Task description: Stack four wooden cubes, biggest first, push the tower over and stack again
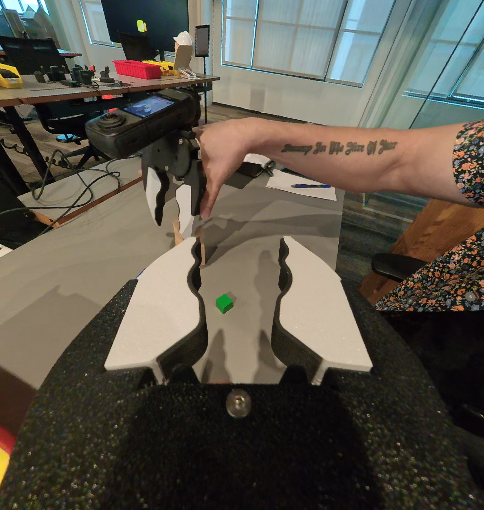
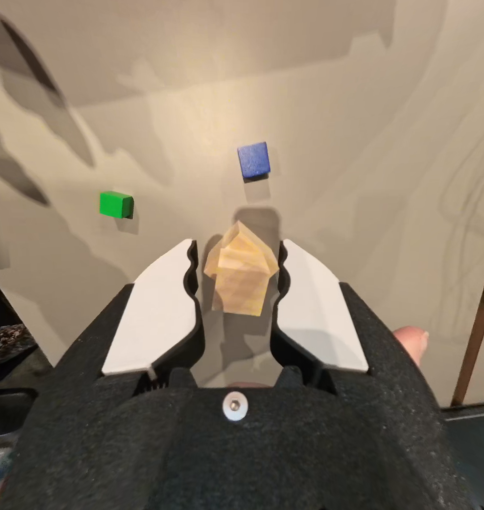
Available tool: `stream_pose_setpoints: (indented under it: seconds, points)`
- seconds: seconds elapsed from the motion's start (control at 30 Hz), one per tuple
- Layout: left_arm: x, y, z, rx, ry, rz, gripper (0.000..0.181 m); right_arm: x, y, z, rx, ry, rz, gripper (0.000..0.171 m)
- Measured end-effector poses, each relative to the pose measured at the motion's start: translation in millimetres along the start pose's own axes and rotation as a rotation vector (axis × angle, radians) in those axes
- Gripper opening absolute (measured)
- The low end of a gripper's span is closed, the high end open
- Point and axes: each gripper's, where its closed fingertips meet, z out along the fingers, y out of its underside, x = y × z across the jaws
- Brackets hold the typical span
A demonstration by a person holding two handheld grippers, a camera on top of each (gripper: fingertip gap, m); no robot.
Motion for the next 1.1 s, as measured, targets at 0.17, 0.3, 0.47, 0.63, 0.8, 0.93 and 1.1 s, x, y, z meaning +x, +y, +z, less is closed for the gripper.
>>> stream_pose_setpoints:
  seconds: [0.17,0.3,0.47,0.63,0.8,0.93,1.1]
  points:
    - [-0.2,-2.3,-4.5,0.006,-0.002,0.004,0.053,-0.2,-19.4,8.1,0.001,-0.020,-0.083,0.055]
    - [-1.6,-3.8,-8.7,0.012,-0.007,0.005,0.054,2.1,-29.0,20.3,-0.014,-0.033,-0.131,0.055]
    - [-4.8,-5.4,-14.5,0.021,-0.016,0.001,0.054,7.5,-40.3,33.7,-0.017,-0.041,-0.171,0.056]
    - [-6.8,-5.1,-17.1,0.023,-0.018,-0.005,0.054,11.4,-44.0,47.0,-0.047,-0.058,-0.188,0.056]
    - [-8.9,-3.5,-17.7,0.023,-0.017,-0.013,0.054,15.0,-43.7,58.4,-0.074,-0.059,-0.196,0.056]
    - [-10.5,-1.7,-17.5,0.022,-0.015,-0.020,0.054,16.1,-41.6,68.2,-0.098,-0.063,-0.204,0.055]
    - [-11.2,0.0,-16.5,0.020,-0.011,-0.026,0.054,16.8,-40.1,78.8,-0.125,-0.061,-0.218,0.054]
